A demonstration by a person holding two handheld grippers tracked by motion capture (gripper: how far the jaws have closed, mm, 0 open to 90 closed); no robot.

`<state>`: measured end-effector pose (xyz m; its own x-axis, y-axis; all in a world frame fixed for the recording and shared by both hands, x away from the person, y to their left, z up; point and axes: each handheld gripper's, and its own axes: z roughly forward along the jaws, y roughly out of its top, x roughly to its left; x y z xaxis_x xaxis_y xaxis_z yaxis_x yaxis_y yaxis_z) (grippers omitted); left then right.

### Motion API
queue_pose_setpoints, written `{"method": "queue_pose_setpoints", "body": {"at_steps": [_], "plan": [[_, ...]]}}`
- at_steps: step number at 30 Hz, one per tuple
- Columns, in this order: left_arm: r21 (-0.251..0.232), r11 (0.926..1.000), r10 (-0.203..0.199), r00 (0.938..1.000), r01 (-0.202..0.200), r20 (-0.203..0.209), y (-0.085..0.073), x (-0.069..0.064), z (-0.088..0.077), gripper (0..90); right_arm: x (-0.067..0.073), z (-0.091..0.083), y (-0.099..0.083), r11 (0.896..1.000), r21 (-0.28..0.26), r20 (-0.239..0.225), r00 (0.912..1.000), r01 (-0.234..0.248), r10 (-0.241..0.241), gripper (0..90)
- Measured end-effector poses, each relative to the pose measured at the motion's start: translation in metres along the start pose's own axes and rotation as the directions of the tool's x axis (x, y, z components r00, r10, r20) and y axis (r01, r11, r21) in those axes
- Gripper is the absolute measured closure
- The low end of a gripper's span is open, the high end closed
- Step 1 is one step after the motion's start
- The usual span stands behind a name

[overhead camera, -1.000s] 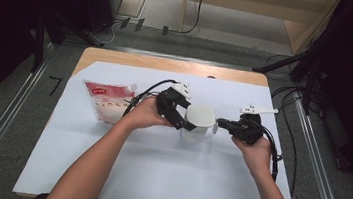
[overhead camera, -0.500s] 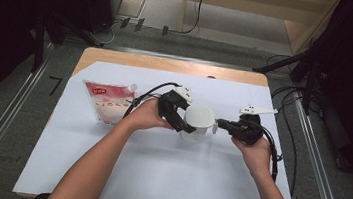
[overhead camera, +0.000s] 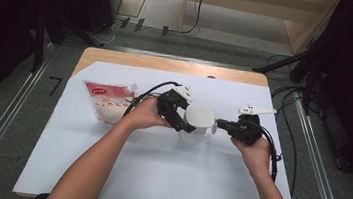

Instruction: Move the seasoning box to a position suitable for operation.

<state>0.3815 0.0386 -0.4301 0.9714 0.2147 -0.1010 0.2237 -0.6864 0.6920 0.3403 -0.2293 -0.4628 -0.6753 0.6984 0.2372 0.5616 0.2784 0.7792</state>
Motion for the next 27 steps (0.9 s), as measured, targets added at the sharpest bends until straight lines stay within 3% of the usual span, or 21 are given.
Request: {"method": "queue_pose_setpoints", "body": {"at_steps": [2, 8, 14, 15, 16, 20, 22, 27], "plan": [[-0.013, 0.9999, 0.000, 1.0000, 0.000, -0.001, 0.002, 0.000, -0.003, 17.2, 0.000, 0.000, 0.000, 1.000, 0.000, -0.002, 1.0000, -0.003, 0.003, 90.0], [0.006, 0.9997, 0.025, 0.9995, -0.025, -0.019, 0.010, -0.003, -0.006, 17.2, 0.000, 0.000, 0.000, 1.000, 0.001, -0.005, 1.0000, -0.001, 0.001, 90.0], [-0.027, 0.9996, 0.011, 0.9999, -0.012, -0.011, 0.015, -0.004, -0.011, 17.9, 0.000, 0.000, 0.000, 1.000, 0.000, -0.008, 1.0000, -0.001, 0.001, 90.0], [-0.038, 0.9992, 0.018, 0.9991, -0.016, 0.039, 0.015, -0.003, -0.013, 22.3, 0.000, 0.000, 0.000, 1.000, 0.001, -0.007, 1.0000, -0.002, 0.002, 90.0], [-0.059, 0.9981, 0.021, 0.9985, -0.018, 0.051, 0.017, -0.005, -0.015, 32.2, 0.000, 0.000, 0.000, 1.000, 0.001, -0.005, 1.0000, 0.001, -0.001, 90.0], [-0.088, 0.9958, 0.033, 0.9974, -0.027, 0.065, 0.022, -0.008, -0.020, 44.0, 0.000, 0.000, 0.000, 1.000, 0.003, -0.007, 1.0000, -0.001, 0.001, 90.0], [-0.063, 0.9969, 0.052, 0.9954, -0.047, 0.081, 0.025, -0.009, -0.022, 53.5, 0.000, 0.000, 0.000, 1.000, 0.002, -0.006, 1.0000, 0.003, -0.003, 90.0], [-0.050, 0.9960, 0.078, 0.9938, -0.074, 0.079, 0.030, -0.012, -0.026, 66.6, 0.001, 0.000, 0.000, 1.000, 0.000, -0.006, 1.0000, 0.001, -0.001, 90.0]]}}
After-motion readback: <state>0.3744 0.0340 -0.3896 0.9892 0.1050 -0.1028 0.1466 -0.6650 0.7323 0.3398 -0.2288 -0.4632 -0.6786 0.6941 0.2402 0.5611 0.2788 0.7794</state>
